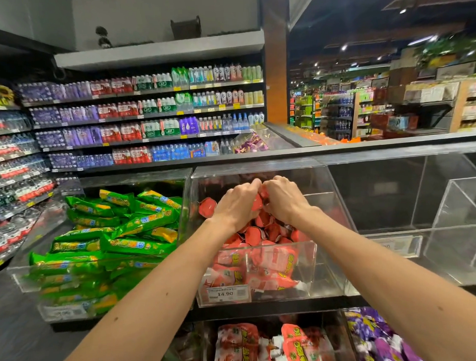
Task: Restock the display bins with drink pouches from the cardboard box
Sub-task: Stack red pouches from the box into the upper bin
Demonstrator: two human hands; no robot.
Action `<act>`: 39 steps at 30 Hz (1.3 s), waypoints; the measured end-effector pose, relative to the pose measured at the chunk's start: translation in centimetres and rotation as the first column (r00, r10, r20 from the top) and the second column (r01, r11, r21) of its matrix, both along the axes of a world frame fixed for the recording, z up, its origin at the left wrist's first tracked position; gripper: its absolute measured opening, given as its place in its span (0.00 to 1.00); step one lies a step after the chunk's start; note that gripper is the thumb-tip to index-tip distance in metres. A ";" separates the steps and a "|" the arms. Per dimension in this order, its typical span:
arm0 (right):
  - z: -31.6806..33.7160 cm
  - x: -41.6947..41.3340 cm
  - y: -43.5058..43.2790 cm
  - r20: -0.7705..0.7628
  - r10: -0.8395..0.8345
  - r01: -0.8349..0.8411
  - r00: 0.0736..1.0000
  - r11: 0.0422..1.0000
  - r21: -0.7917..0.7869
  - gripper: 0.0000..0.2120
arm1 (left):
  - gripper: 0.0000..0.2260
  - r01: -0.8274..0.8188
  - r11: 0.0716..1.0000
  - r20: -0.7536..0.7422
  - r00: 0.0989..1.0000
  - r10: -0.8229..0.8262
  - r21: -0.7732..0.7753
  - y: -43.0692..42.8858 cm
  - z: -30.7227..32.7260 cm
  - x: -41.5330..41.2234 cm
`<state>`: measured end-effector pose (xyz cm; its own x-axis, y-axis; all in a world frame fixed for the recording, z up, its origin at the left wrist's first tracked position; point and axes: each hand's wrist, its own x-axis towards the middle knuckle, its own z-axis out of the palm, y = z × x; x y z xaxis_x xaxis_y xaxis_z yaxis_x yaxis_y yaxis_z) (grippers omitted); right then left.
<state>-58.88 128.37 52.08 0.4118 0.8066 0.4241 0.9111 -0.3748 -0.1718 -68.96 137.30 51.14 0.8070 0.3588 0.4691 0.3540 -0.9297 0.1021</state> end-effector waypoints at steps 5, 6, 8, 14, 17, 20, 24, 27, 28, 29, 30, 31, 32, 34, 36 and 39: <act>0.8 -0.1 0.1 -0.045 0.034 -0.043 0.998 0.976 -0.213 0.23 | 0.23 -0.045 0.990 0.025 0.998 0.049 -0.131 1.8 -0.2 -0.7; 0.8 0.0 -0.1 -0.054 0.038 -0.050 0.998 0.971 -0.234 0.27 | 0.23 -0.045 0.992 0.024 0.999 0.048 -0.122 1.9 -0.3 -1.0; 0.9 0.3 -0.7 -0.038 0.036 -0.043 0.999 0.977 -0.207 0.26 | 0.22 -0.047 0.999 0.032 0.998 0.048 -0.025 1.6 -0.6 -1.4; 0.9 0.4 -0.4 0.019 0.034 -0.031 0.999 0.986 -0.167 0.15 | 0.26 -0.105 0.983 -0.060 0.992 0.115 0.149 0.2 -0.9 0.3; 1.0 0.3 -0.5 0.001 0.071 -0.069 0.998 0.971 -0.228 0.15 | 0.37 -0.081 0.991 -0.107 0.992 0.070 -0.102 0.8 -0.9 0.7; 1.2 0.5 -0.8 -0.006 0.083 -0.082 0.997 0.968 -0.237 0.18 | 0.31 -0.052 0.932 -0.067 0.997 0.030 -0.359 1.5 -0.8 0.3; 0.4 0.8 0.1 -0.009 0.030 -0.031 1.000 0.977 -0.212 0.38 | 0.26 -0.081 0.946 -0.035 0.997 0.074 -0.313 1.8 -1.4 -0.1; 0.2 1.0 0.5 -0.048 0.038 -0.049 0.998 0.970 -0.236 0.43 | 0.18 -0.191 0.957 -0.082 0.981 0.177 -0.217 1.6 -2.2 0.3; 0.2 1.0 0.5 -0.057 0.046 -0.059 0.997 0.968 -0.243 0.44 | 0.17 -0.217 0.952 -0.091 0.975 0.202 -0.217 1.5 -2.1 0.5; 0.3 1.1 0.4 -0.061 0.055 -0.069 0.997 0.964 -0.256 0.44 | 0.17 -0.235 0.944 -0.097 0.971 0.218 -0.232 1.3 -1.9 0.7; 0.4 1.1 0.3 -0.064 0.059 -0.074 0.996 0.959 -0.274 0.45 | 0.20 -0.243 0.938 -0.104 0.969 0.224 -0.246 1.1 -1.7 0.7; 0.5 1.0 0.1 -0.063 0.062 -0.077 0.996 0.955 -0.286 0.45 | 0.22 -0.245 0.935 -0.114 0.968 0.222 -0.256 0.9 -1.4 0.6; 0.6 0.9 -0.1 -0.057 0.067 -0.080 0.996 0.954 -0.289 0.43 | 0.25 -0.243 0.936 -0.113 0.969 0.220 -0.256 0.6 -1.1 0.3; 1.1 0.4 -0.8 -0.029 0.098 -0.102 0.995 0.966 -0.237 0.34 | 0.25 -0.229 0.937 -0.051 0.973 0.223 -0.262 -0.4 -0.5 -0.9; 1.3 -0.3 -2.3 -0.007 0.167 -0.166 0.986 0.980 -0.112 0.26 | 0.20 -0.205 0.928 0.083 0.967 0.241 -0.311 -2.1 0.2 -2.7; 0.7 -2.0 -6.2 -0.072 0.311 -0.297 0.948 0.942 0.158 0.19 | 0.12 -0.180 0.930 0.254 0.929 0.268 -0.321 -6.2 1.5 -6.9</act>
